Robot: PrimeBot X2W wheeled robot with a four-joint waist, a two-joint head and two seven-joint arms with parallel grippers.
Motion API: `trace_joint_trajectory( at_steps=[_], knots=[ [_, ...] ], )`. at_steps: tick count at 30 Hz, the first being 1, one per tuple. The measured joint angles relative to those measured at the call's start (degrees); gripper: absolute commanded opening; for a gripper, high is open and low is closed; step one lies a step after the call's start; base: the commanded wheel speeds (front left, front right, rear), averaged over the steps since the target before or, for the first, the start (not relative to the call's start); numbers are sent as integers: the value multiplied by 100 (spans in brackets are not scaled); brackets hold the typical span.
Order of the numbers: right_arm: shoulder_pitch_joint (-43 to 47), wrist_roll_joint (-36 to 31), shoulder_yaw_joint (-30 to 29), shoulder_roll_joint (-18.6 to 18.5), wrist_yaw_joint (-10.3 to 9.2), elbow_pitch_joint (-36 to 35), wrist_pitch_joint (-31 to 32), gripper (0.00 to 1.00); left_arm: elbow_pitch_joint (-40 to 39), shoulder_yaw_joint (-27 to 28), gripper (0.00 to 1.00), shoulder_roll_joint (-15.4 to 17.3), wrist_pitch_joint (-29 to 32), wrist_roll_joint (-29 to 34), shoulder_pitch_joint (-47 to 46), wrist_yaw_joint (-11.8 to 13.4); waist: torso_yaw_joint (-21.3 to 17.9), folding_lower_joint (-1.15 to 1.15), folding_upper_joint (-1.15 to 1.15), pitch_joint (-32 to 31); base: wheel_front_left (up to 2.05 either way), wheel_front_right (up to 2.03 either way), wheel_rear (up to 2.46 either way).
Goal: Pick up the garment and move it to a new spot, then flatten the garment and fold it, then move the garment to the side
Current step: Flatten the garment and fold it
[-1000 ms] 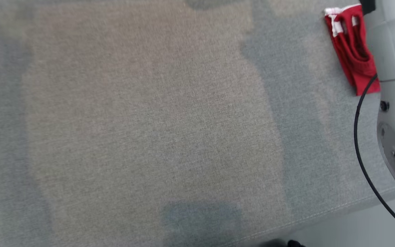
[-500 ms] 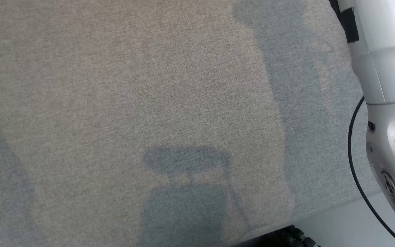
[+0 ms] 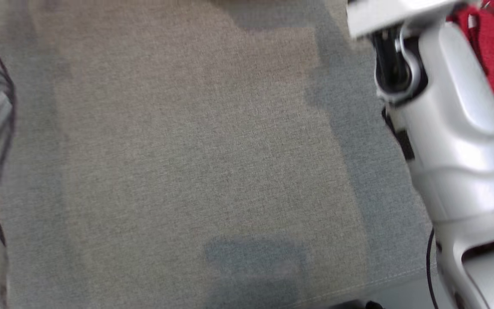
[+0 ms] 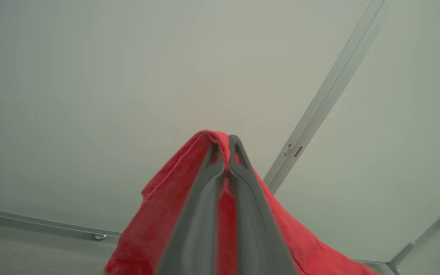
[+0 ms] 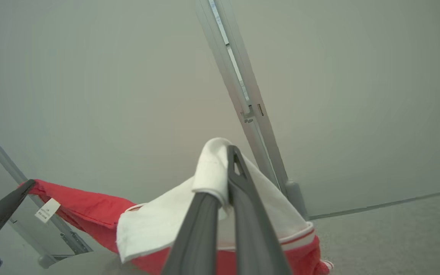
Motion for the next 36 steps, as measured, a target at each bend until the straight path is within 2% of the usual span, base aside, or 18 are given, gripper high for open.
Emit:
trace_joint_trajectory(
  at_steps=[7, 11, 17, 21, 24, 26, 36],
  knots=[
    [2023, 412, -543, -64, 0, -834, 532, 0, -1005, -79, 0, 25, 2, -748, 2130, -4, 174, -1, 0, -657, 0, 0, 0],
    [3115, 397, -895, -68, 0, -1511, 887, 0, -1627, -31, 0, 21, 8, -1015, 3326, -3, 283, -1, 0, -1041, 0, 0, 0],
    [4556, 382, -1278, -15, 0, -2506, 1371, 0, -2482, -12, 0, -166, 8, -1183, 4835, 209, 453, -1, 0, -1524, 0, 0, 0],
    [5387, 495, -1289, -3, 0, -2988, 1626, 0, -2776, 88, 0, -318, 8, -1311, 5590, 354, 546, -1, 0, -1787, 0, 0, 0],
    [5872, 593, -1299, -1, 0, -3216, 1713, 0, -2904, 100, 0, -388, 8, -1238, 6065, 392, 579, -1, 0, -1951, 0, 0, 0],
    [6096, 612, -1303, -3, 0, -3350, 1762, 0, -3015, 168, 0, -412, 8, -902, 6312, 448, 586, -1, 0, -2041, 0, 0, 0],
    [6812, 639, -1261, -1, 0, -3453, 1752, 0, -3544, 947, 0, -1243, 1, -470, 7460, 434, 550, -1, 0, -2397, 0, 0, 0]
  ],
)
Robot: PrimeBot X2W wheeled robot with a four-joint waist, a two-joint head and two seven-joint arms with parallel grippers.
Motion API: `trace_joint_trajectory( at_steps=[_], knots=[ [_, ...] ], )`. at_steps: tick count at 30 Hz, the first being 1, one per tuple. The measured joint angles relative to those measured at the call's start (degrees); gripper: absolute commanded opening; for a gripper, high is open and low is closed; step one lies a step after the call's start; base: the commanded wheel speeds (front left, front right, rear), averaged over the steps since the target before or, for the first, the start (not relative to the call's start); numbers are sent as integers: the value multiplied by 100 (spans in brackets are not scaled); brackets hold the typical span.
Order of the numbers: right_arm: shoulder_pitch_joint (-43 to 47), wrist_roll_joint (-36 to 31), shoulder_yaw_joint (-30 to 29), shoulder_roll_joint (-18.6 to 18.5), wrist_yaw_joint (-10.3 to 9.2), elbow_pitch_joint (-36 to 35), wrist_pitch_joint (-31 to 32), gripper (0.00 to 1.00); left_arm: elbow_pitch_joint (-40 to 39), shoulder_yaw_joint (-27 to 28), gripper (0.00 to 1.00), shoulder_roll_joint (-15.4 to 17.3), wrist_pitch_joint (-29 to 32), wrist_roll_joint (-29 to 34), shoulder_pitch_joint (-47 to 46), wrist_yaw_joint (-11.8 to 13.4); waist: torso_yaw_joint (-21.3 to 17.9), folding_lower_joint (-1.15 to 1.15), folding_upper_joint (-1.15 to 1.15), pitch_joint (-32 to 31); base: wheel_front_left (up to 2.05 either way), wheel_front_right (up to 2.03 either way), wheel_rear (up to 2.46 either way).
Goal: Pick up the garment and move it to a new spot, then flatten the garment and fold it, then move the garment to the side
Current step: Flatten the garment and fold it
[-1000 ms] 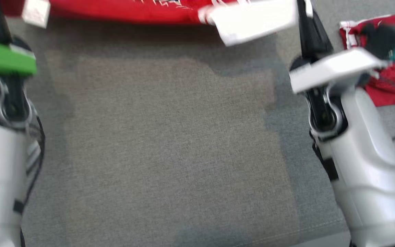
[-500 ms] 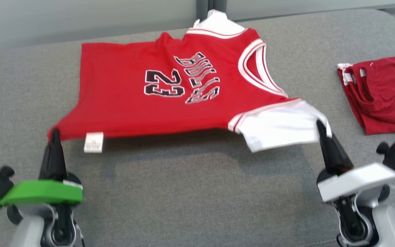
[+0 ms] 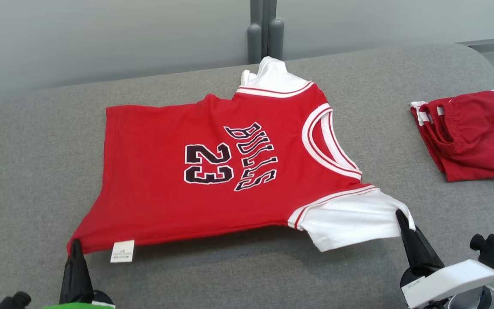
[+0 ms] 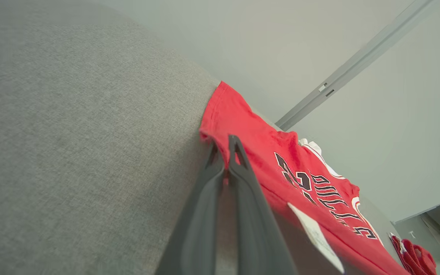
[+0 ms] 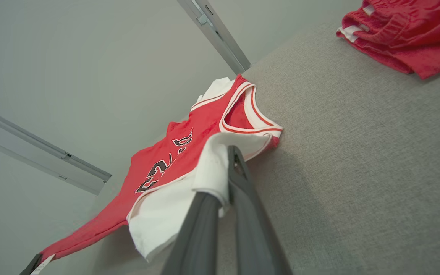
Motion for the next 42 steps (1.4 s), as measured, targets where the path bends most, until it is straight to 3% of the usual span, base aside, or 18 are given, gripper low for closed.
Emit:
trace_joint_trajectory(
  at_steps=[7, 22, 28, 42],
  knots=[
    [354, 46, 21, 1, 0, 24, 49, 0, -43, 131, 0, -233, 0, 38, 560, -105, 59, 0, 0, -120, 0, 0, 0],
    [272, 324, 124, 1, 0, 556, 77, 0, 338, -3, 0, -313, -1, -223, 361, -202, 33, 0, 0, -226, 0, 0, 0],
    [49, 678, 152, 0, 0, 1048, -5, 0, 592, -163, 0, -320, -2, -810, 209, -212, 77, 0, 0, -279, 0, 0, 0],
    [-1043, 1066, 185, 1, 0, 2116, -260, 0, 1552, -489, 0, -325, 90, -905, -856, -201, 215, 1, 0, -308, 0, 0, 0]
  ],
)
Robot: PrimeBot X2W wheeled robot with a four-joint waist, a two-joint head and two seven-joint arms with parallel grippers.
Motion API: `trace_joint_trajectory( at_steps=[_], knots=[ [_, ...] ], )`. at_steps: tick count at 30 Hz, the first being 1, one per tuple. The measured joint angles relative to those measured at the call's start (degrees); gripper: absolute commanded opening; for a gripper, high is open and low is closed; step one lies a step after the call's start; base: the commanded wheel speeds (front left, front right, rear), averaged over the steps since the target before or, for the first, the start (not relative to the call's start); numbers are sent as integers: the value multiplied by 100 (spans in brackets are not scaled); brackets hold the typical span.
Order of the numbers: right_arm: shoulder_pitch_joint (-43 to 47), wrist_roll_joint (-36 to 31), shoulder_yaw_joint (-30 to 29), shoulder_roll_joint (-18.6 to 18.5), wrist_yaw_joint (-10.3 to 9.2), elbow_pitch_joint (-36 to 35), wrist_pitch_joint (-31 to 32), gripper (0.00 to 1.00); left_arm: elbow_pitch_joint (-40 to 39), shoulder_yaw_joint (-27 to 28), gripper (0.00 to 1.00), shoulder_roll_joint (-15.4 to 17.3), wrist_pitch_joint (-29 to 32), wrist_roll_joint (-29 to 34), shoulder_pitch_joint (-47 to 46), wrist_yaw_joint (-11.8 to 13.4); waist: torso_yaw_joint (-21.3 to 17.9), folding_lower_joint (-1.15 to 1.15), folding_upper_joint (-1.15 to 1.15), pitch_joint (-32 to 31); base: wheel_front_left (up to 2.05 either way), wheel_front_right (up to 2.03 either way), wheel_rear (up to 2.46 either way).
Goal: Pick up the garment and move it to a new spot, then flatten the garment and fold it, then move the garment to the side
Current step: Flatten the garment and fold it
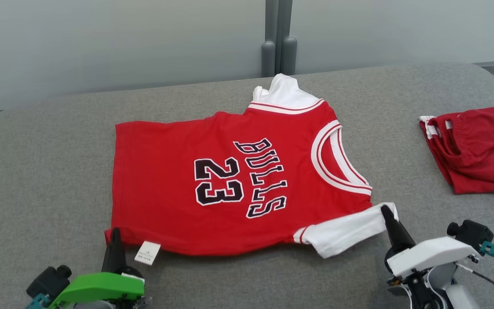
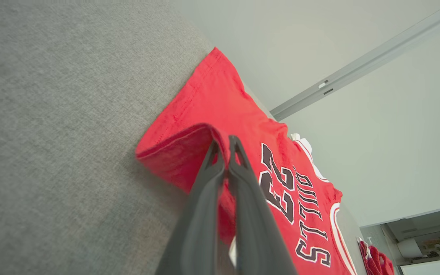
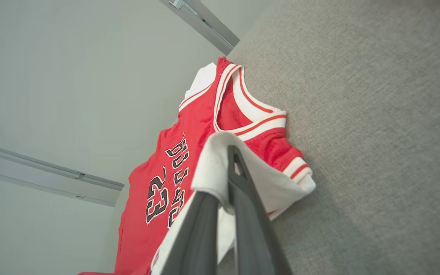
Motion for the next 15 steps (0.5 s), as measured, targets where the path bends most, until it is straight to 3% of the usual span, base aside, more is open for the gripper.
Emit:
trace_joint_trajectory(
  at_steps=[15],
  knots=[
    [-2429, -109, 231, 0, 0, 2575, -481, 0, 1667, -29, 0, -2, -66, 113, -1635, -140, 85, 0, 0, 471, 0, 0, 0]
  ],
)
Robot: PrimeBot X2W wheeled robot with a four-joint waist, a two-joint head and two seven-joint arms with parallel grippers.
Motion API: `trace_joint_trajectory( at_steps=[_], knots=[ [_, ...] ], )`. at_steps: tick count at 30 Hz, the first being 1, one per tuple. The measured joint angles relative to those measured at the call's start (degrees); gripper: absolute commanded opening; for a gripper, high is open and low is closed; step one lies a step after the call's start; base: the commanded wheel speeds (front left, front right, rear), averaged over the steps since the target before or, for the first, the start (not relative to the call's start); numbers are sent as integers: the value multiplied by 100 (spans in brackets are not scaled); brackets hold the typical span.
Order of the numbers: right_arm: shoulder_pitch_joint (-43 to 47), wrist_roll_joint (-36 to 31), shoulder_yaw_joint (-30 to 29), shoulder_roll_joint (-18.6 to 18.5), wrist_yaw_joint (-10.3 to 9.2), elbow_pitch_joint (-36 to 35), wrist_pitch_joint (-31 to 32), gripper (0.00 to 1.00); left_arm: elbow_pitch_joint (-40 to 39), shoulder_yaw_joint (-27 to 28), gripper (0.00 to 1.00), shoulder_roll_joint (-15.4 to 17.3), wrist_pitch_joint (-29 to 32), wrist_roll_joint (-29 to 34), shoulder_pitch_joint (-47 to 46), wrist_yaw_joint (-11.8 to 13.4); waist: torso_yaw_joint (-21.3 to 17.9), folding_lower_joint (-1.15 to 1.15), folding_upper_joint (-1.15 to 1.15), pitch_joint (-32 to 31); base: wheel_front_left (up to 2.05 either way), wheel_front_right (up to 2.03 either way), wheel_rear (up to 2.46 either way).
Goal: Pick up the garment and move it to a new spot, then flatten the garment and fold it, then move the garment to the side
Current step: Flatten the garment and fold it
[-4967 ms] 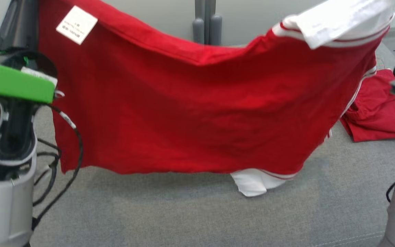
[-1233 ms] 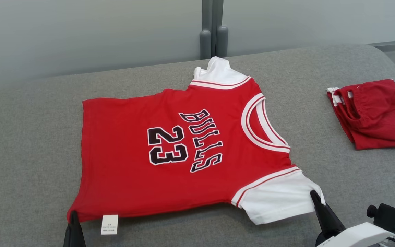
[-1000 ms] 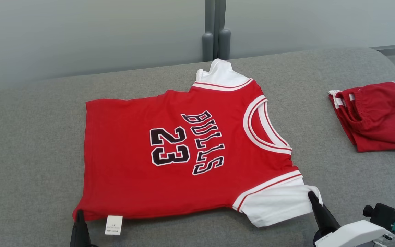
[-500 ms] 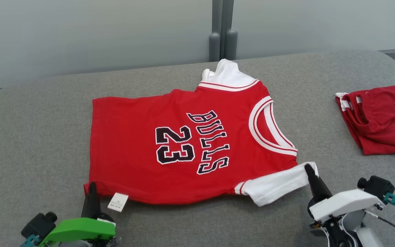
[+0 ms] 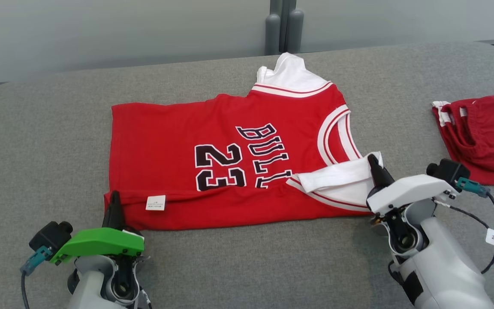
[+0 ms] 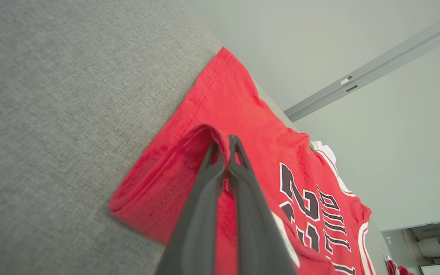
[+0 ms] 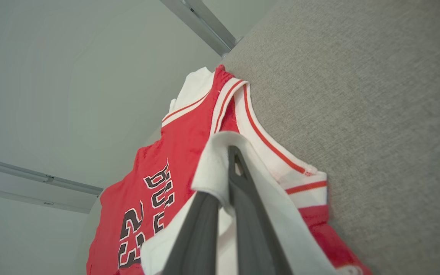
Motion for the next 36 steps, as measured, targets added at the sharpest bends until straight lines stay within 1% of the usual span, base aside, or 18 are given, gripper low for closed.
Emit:
trace_joint_trajectory(
  at_steps=[3, 5, 13, 14, 15, 16, 17, 18, 19, 24, 30, 36],
  knots=[
    [-349, -30, 102, 1, 0, 405, -98, 0, 120, 15, 0, -1, -18, 26, -133, -25, 19, 0, 0, 96, 0, 0, 0],
    [-640, -25, 211, 0, 0, 801, -175, 0, 148, 79, 0, -2, -18, 83, -220, -56, 49, 0, 0, 165, 0, 0, 0],
    [-1264, 44, 586, 1, 0, 1674, -320, 0, 135, 187, 0, -1, -24, 224, -336, -74, 99, 0, 0, 278, 0, 0, 0],
    [-1324, 79, 626, -1, 0, 1759, -338, 13, 140, 171, 0, -2, -24, 224, -342, -75, 103, 0, 0, 287, 0, 0, 0],
    [-1383, 114, 664, 0, 0, 1847, -375, 36, 144, 160, 0, -3, -24, 224, -344, -75, 106, 0, 0, 294, 0, 0, 0],
    [-1438, 130, 716, -1, 0, 1918, -411, 50, 149, 153, 30, -2, -25, 224, -347, -77, 109, 0, 0, 301, 0, 0, 0],
    [-1494, 159, 764, 0, 0, 1978, -428, 100, 153, 147, 49, -2, -24, 233, -353, -88, 111, 0, 0, 307, 0, 0, 0],
    [-1546, 201, 804, 2, 0, 2033, -471, 100, 154, 148, 89, -2, -25, 254, -364, -89, 112, 0, 0, 313, 0, 0, 0],
    [-1603, 246, 855, 1, 0, 2078, -503, 100, 149, 155, 100, -2, -25, 286, -375, -90, 112, 0, 0, 321, 0, 0, 0],
    [-1813, 414, 1221, -1, 0, 2156, -614, 100, 119, 196, 100, -2, -25, 366, -382, -91, 113, 0, 0, 354, 0, 0, 0],
    [-1912, 522, 1763, 0, 0, 2004, -736, 100, 32, 205, 100, -2, -25, 505, -379, -92, 130, 0, 0, 368, 0, 0, 0],
    [-2017, 547, 1970, 3, 0, 1967, -942, 100, -155, 241, 100, -2, -26, 605, -287, -93, 121, 0, 0, 334, 0, 0, 0]
  ],
)
